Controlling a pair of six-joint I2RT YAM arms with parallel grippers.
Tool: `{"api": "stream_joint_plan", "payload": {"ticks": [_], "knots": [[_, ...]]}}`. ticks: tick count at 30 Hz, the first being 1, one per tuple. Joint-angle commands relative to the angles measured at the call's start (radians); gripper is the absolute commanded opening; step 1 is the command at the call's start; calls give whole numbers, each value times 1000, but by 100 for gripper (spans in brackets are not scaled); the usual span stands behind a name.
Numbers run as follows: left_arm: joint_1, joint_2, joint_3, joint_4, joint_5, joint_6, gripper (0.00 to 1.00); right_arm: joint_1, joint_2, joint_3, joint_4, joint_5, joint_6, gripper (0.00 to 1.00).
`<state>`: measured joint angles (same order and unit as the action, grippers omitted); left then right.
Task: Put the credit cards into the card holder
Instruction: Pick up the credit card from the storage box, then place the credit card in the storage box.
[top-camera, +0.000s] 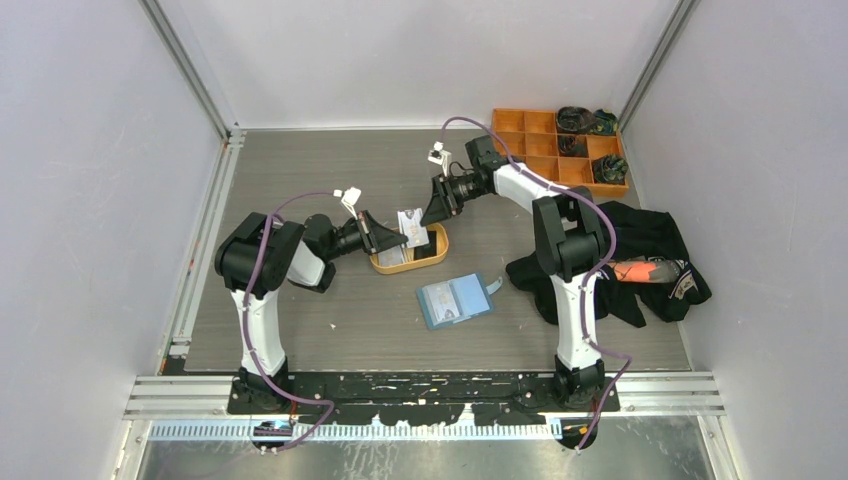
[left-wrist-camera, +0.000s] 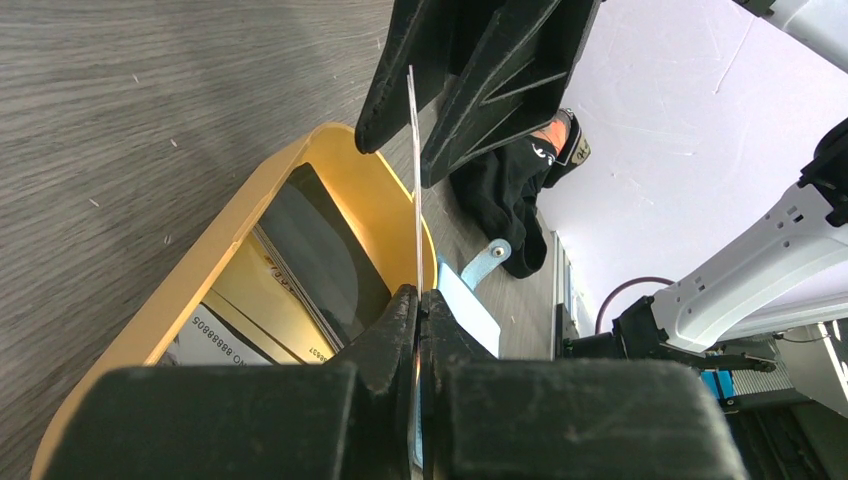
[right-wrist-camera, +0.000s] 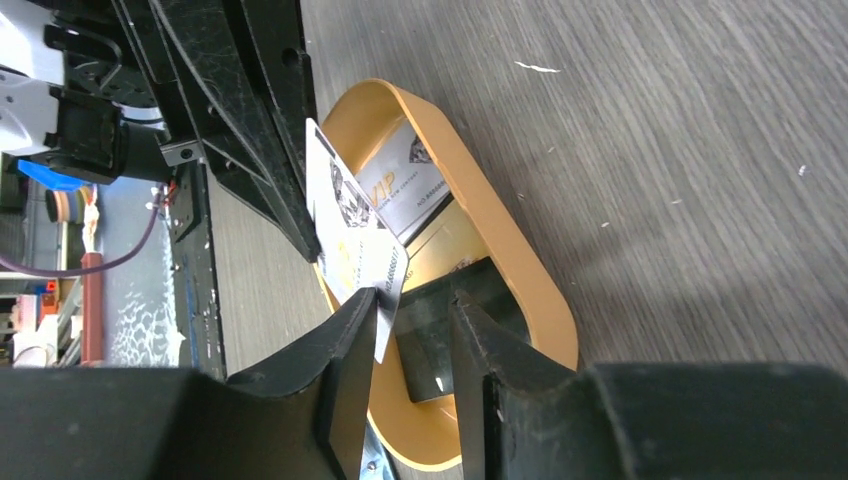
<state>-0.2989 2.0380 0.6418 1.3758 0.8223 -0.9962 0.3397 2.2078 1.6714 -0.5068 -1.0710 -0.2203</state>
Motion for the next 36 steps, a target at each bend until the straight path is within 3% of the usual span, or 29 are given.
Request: {"api": "stream_joint_plan", "payload": {"ticks": [1,8,17,36], "knots": [[0,4,27,55,17,0,0,8,-39,1,52,-75,34,37],[0,6,27,55,14,-1,0,12,-43,-4,47,-99,25,33],[1,2,19,55,-2,1,1,3,-55,-8,0,-95,-29,1],[4,0,9,55,-23,-2,15,-22,-43,-32,-19,-105,-73,1]]}}
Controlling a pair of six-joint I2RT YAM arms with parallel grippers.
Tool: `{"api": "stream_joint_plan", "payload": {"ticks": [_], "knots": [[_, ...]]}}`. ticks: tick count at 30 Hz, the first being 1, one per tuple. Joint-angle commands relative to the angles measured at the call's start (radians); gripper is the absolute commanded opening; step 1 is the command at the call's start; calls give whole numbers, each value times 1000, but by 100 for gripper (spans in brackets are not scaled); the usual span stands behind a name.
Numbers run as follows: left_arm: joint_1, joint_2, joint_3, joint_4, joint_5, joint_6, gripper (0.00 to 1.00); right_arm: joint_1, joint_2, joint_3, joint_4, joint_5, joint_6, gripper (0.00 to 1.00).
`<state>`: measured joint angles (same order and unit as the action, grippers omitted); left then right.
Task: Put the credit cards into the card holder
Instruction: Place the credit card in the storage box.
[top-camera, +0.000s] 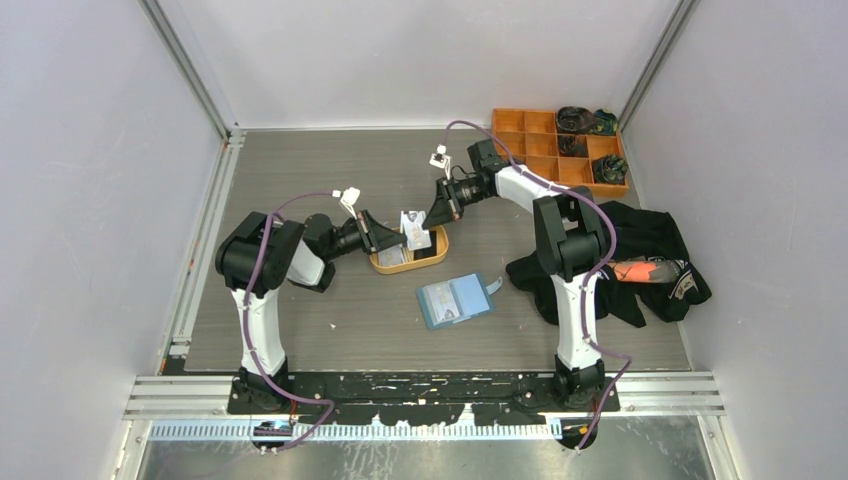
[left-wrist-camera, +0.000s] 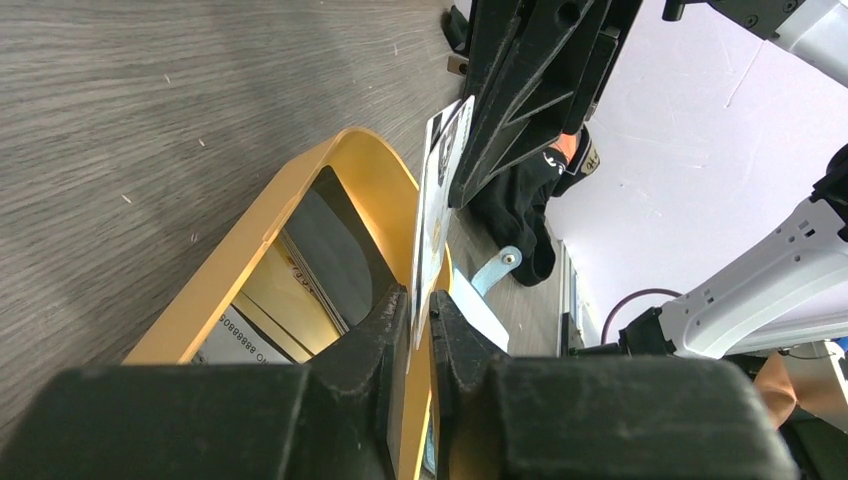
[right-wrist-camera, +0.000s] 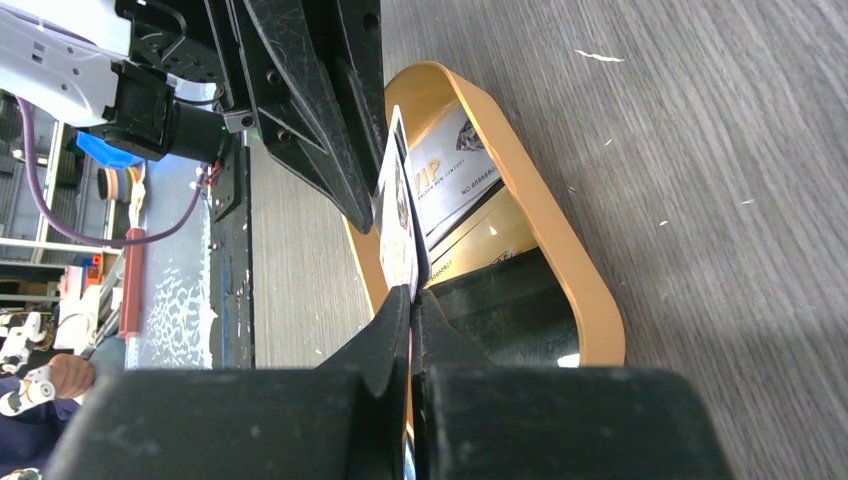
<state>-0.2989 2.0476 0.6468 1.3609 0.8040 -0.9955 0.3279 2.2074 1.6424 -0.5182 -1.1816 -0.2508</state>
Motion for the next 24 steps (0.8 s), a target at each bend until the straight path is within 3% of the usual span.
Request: {"api": "stream_joint_plan", "payload": {"ticks": [1,24], "knots": [[5,-10,1,70,-7,-3,15,-12,-44,-3,-13,6,-50,1],[38,-78,-89,70,-135,9,23,-50,-87,-5,-90,4,-102,1]]}}
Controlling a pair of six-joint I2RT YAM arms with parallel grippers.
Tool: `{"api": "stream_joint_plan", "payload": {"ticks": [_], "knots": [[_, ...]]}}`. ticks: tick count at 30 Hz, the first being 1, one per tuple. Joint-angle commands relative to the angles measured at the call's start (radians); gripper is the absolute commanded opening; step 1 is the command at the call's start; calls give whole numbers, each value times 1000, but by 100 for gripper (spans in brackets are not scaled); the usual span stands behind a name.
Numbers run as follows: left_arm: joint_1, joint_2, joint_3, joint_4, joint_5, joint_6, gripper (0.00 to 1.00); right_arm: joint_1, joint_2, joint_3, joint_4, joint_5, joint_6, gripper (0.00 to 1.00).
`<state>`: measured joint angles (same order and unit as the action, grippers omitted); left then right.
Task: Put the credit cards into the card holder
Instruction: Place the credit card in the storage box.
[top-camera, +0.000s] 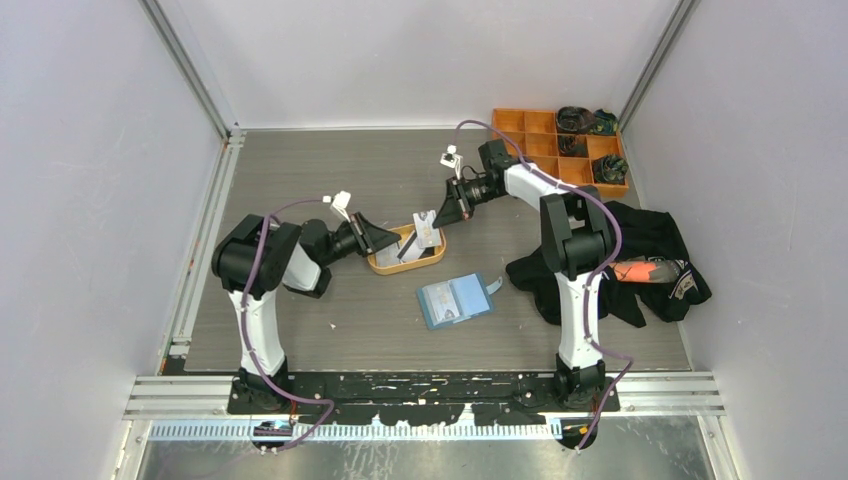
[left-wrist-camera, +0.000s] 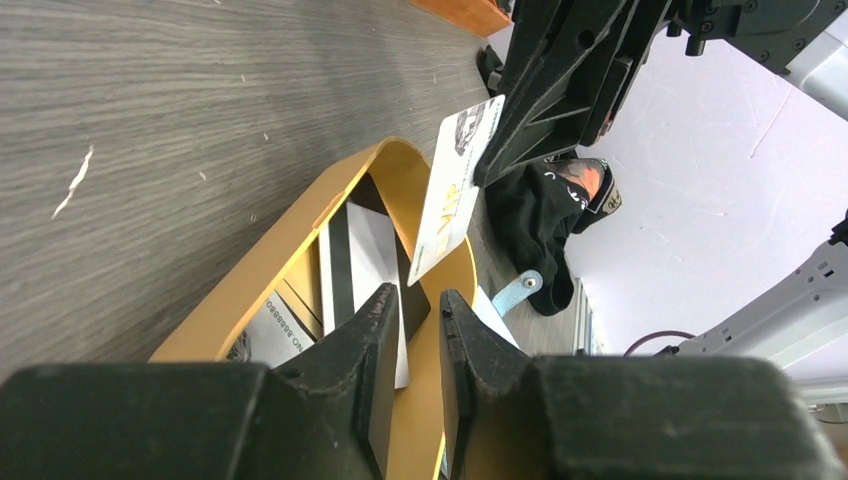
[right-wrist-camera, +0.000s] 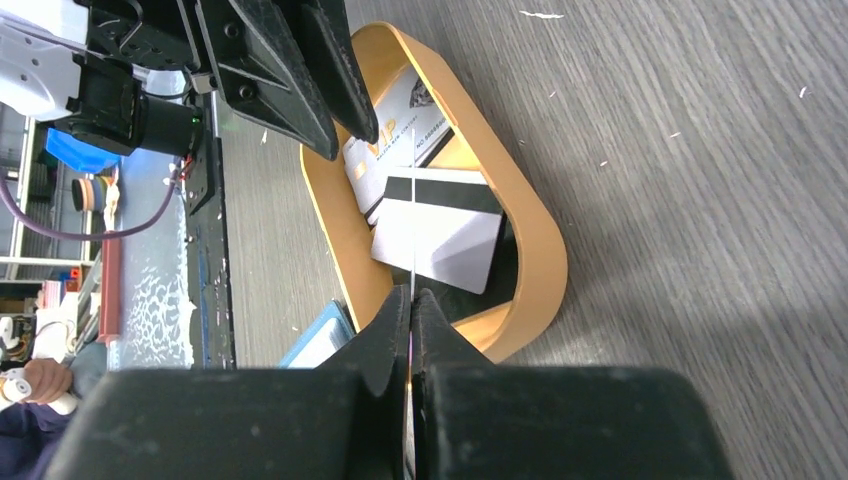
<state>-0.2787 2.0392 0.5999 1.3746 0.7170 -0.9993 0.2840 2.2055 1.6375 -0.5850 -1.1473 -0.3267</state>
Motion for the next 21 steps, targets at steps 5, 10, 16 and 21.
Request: {"api": "stream_joint_plan", "payload": {"ticks": [5,10,16,21], "knots": [[32,-152,-109,54,-89,50,25,-12,-101,37,-119,-45,-62,1],[35,-270,-131,17,-70,79,27,-17,-111,141,-414,-64,-266,1],[17,-450,-164,-76,-59,114,27,-17,-208,136,-650,-22,-417,1],[-112,-773,-119,-624,-160,380,33,-17,-370,-23,-611,76,-335,1]]}}
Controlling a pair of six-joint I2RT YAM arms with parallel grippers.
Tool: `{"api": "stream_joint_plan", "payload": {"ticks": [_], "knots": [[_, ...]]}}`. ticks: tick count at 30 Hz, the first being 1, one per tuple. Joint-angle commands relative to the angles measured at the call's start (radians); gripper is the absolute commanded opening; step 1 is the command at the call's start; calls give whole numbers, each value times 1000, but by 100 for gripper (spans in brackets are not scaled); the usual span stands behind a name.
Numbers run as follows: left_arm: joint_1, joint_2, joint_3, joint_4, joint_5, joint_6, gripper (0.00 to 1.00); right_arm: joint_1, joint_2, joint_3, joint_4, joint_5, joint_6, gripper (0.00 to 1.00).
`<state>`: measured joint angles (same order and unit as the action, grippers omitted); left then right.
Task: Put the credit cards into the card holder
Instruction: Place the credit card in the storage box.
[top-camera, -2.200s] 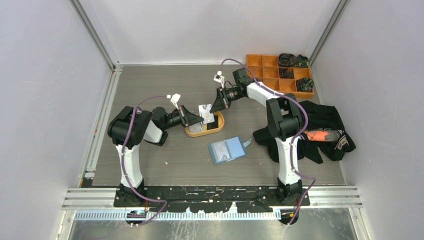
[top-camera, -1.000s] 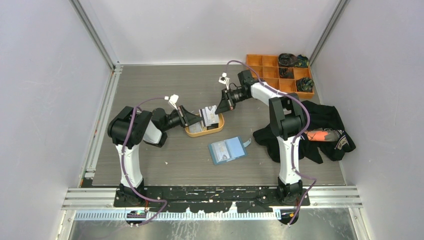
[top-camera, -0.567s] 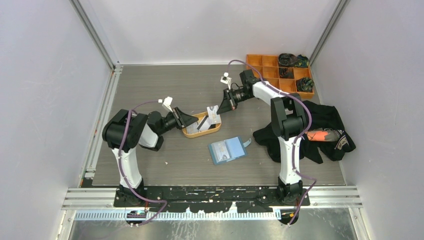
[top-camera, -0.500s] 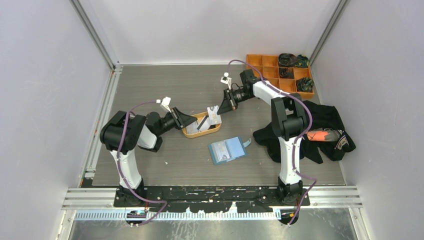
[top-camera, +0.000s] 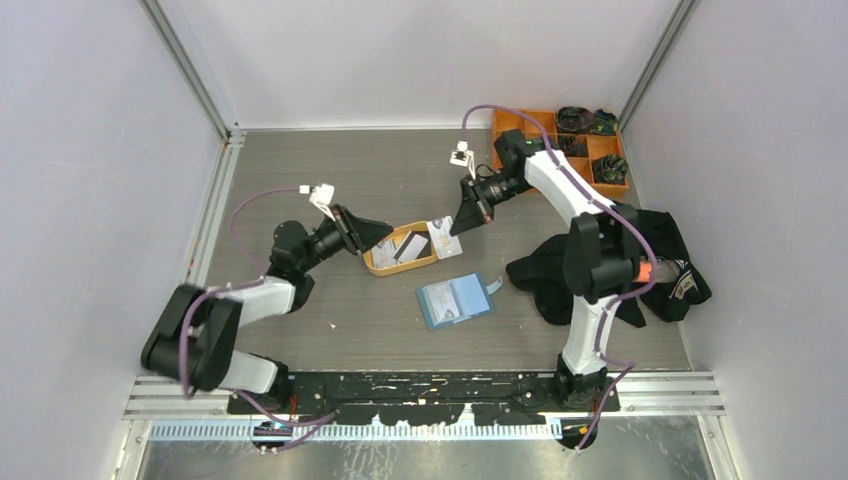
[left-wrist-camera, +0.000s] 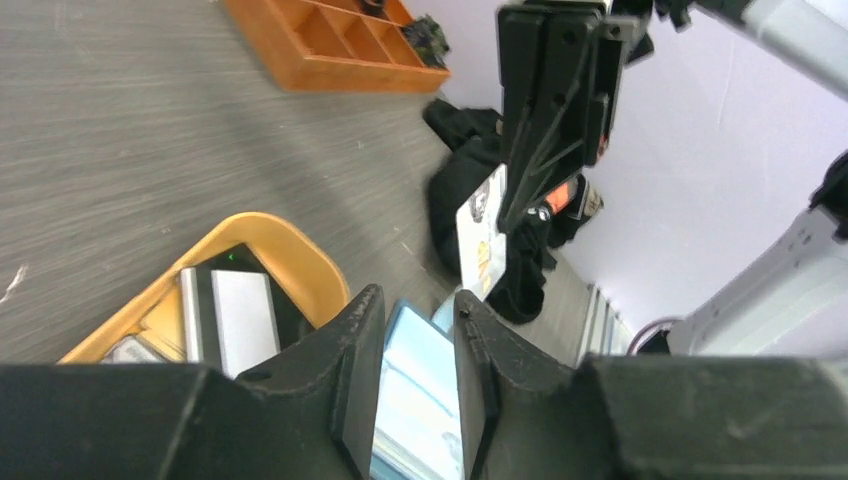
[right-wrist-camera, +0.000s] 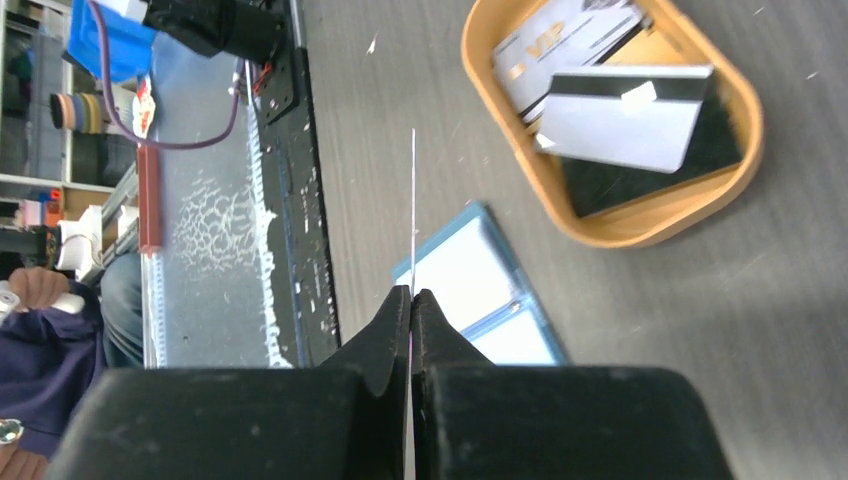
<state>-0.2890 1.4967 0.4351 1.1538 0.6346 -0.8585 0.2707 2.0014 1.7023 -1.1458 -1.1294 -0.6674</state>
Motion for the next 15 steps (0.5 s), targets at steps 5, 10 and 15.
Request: {"api": "stream_joint_plan", "payload": {"ticks": [5,10,15], "knots": [[-246,-546,53,-738,-244,463,63,-5,-334,-277,54,79,101,1],[-246,-609,-105,-468,-141,300,100,-4,-384,-345,28,20,94,1],[-318,-467,-192,-193,-101,132,93,-3,-441,-423,100,-41,142,1]]}}
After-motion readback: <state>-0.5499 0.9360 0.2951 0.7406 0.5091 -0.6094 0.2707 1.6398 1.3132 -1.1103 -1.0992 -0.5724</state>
